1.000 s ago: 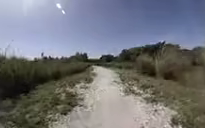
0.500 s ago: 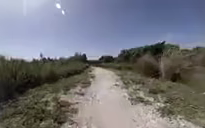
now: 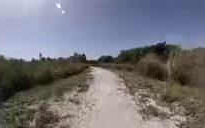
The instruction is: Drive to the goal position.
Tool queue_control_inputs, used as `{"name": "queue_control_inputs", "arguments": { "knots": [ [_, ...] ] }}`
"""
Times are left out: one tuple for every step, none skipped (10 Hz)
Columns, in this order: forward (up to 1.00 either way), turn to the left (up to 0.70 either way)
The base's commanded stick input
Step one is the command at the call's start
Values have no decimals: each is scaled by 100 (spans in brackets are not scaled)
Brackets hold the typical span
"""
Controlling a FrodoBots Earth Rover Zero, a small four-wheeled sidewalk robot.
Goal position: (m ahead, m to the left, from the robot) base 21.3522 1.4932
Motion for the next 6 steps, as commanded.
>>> {"name": "queue_control_inputs", "arguments": {
  "knots": [
    [70, 0],
    [70, 0],
    [70, 0],
    [70, 0],
    [70, 0],
    [70, 0]
  ]
}}
